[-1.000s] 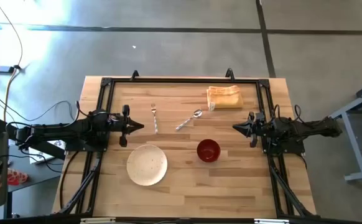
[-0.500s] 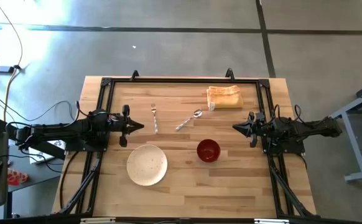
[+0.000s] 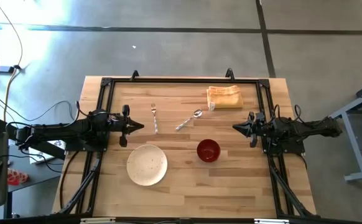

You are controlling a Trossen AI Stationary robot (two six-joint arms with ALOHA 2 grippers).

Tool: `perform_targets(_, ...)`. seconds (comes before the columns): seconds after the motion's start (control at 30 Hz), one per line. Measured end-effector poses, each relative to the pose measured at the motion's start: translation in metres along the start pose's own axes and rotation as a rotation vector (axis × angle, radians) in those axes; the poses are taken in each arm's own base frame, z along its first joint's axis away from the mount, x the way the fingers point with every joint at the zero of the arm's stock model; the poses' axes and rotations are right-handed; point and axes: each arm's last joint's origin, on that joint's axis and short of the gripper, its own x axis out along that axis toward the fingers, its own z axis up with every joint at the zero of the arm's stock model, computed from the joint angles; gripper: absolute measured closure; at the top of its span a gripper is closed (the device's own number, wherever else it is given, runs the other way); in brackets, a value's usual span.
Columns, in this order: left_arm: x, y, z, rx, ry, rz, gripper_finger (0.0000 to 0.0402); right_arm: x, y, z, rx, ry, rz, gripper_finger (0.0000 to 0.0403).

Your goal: Set table place

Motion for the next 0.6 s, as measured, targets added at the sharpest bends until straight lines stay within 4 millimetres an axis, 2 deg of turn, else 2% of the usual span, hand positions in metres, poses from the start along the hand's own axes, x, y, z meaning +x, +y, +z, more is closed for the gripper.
perform_targets(0.3,0.0000,0.0000,0.0001,0.000,-0.001,0.001,0.0389,0.0000,0.0000,0.0001,0.000,0.000,0.000,0.0402)
perform_targets(0.47,-0.0001,0.0027,-0.0006,-0.009,0.012,0.094,0.0389,0.0000,0.0000,0.0001,0.000,0.000,0.000,0.0402)
perform_targets(0.6,-0.0001,0.0027,-0.0005,-0.045,0.010,0.094,0.0389,0.0000,0.0000,0.0000,0.000,0.000,0.000,0.0402)
